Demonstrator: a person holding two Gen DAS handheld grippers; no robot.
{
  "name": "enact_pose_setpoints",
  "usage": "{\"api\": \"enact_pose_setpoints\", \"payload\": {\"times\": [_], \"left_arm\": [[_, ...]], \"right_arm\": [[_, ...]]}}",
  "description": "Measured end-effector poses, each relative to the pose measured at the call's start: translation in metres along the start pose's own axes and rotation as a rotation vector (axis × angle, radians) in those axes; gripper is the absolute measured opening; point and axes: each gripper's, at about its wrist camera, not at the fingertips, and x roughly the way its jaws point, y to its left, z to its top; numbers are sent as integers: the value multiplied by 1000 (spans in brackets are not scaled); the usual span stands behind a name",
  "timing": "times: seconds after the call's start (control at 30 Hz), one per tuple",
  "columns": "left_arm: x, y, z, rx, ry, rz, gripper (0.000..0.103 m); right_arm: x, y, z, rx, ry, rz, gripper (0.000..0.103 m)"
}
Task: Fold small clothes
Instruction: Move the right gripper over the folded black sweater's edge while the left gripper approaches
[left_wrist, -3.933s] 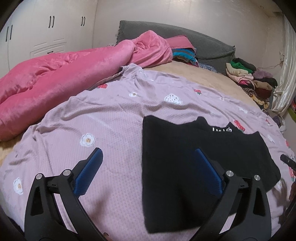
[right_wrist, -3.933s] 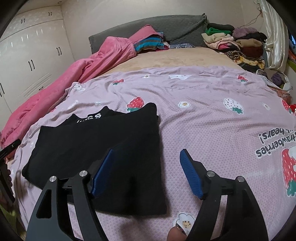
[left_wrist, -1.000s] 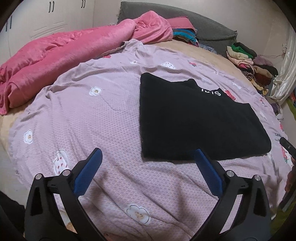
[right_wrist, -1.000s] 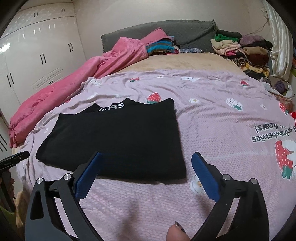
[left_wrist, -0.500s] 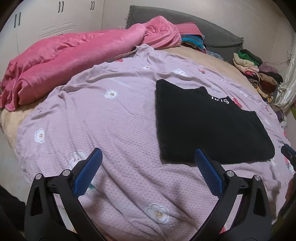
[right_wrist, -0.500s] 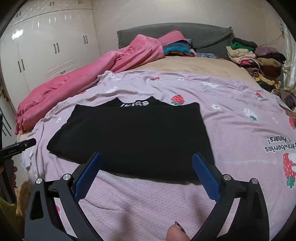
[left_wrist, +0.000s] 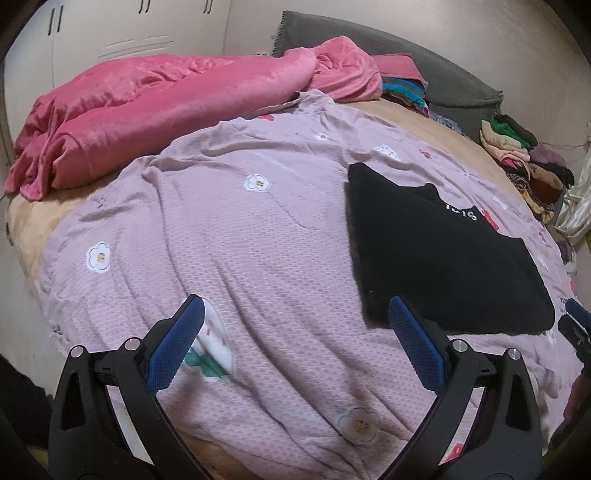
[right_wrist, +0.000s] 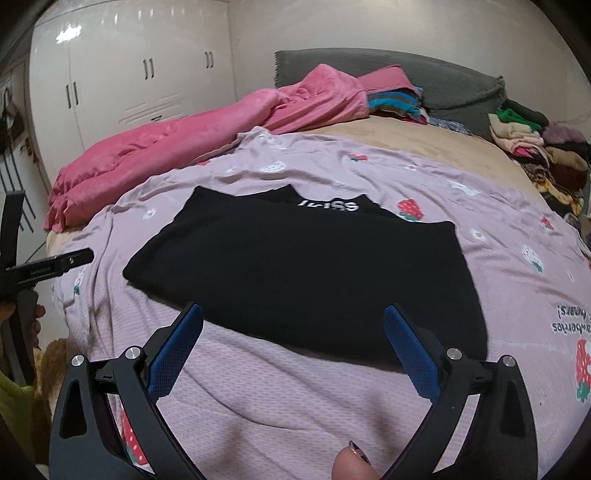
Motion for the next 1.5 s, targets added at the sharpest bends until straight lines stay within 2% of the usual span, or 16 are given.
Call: {"api": "enact_pose_setpoints", "payload": {"times": [0.4,0.83,1.1,1.5], "left_arm": [[-4,21,2,-24,-23,40,93],[8,7,12,11,-24,42,93],[28,-10,20,50,3,33,93],[55,-30,41,114,40,36,93]], "right_arm": [[18,47,1,-101,25,45,98],[45,86,-3,-212,52,81,98],[63,97,-2,-261,59,74,98],[97,114,-4,-355,94,18,98]]}}
